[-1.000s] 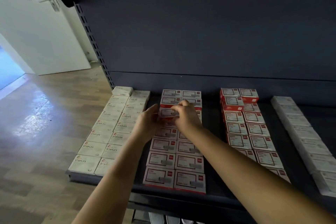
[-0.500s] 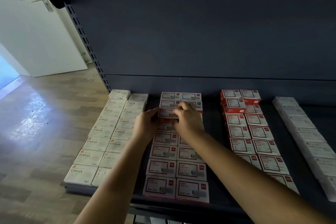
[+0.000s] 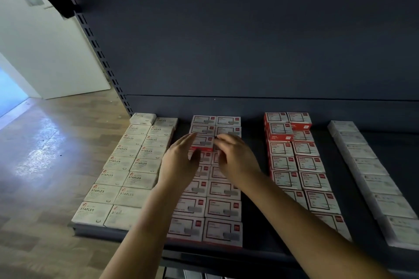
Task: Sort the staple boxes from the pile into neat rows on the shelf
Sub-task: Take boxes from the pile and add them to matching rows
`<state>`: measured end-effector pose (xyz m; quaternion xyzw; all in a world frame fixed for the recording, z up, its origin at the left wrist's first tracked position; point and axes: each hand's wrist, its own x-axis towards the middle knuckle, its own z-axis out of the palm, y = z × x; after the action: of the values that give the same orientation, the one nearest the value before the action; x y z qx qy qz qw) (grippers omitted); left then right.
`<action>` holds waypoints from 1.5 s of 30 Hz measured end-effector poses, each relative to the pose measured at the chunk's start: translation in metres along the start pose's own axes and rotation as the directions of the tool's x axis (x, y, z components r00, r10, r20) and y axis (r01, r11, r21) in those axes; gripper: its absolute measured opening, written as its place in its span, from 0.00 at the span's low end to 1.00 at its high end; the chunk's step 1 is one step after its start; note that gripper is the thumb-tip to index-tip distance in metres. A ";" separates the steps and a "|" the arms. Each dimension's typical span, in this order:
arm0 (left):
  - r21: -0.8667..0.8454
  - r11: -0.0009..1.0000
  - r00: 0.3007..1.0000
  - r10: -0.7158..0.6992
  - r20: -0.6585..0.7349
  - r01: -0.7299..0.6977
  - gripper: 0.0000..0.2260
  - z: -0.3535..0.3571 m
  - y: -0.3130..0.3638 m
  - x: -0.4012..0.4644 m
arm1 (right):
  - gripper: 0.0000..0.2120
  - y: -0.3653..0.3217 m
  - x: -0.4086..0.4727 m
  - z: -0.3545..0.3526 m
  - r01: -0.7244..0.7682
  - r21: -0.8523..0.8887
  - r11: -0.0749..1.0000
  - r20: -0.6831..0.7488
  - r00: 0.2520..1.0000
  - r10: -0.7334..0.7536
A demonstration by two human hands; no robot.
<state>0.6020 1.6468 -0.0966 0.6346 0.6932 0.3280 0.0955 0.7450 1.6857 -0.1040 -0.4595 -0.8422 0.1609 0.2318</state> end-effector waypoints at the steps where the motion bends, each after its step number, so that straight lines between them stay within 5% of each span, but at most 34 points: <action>1: 0.010 0.998 0.998 0.055 -0.006 -0.055 0.21 0.001 0.006 -0.008 | 0.21 0.003 -0.007 -0.006 0.006 0.016 1.000 -0.016 1.000 -0.006; 5: 0.074 0.970 0.972 0.233 0.012 -0.233 0.20 0.015 0.033 -0.023 | 0.20 0.022 -0.037 -0.028 0.013 0.011 1.000 -0.089 0.996 -0.012; 16: 0.061 0.921 0.922 0.386 -0.001 -0.386 0.19 0.082 0.166 -0.026 | 0.16 0.127 -0.114 -0.121 -0.024 -0.063 0.998 -0.248 0.969 0.007; 25: 0.109 0.874 0.880 0.466 0.091 -0.474 0.18 0.176 0.272 -0.054 | 0.16 0.245 -0.182 -0.183 -0.084 -0.106 0.991 -0.333 0.942 0.045; 30: 0.018 0.916 0.911 0.397 0.114 -0.402 0.19 0.219 0.321 -0.062 | 0.16 0.301 -0.205 -0.217 -0.085 -0.126 0.988 -0.395 0.918 0.028; 41: -0.004 0.869 0.850 0.484 0.209 -0.494 0.17 0.284 0.402 -0.048 | 0.15 0.404 -0.209 -0.300 -0.332 -0.101 0.938 -0.442 0.859 0.256; 45: 0.033 0.876 0.844 0.452 0.289 -0.480 0.18 0.293 0.412 -0.042 | 0.18 0.422 -0.195 -0.314 -0.494 -0.274 0.825 -0.384 0.843 0.377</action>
<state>1.1067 1.6963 -0.0957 0.8270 0.5144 0.2143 0.0742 1.3010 1.7605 -0.0912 -0.6959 -0.6800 -0.0229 0.2297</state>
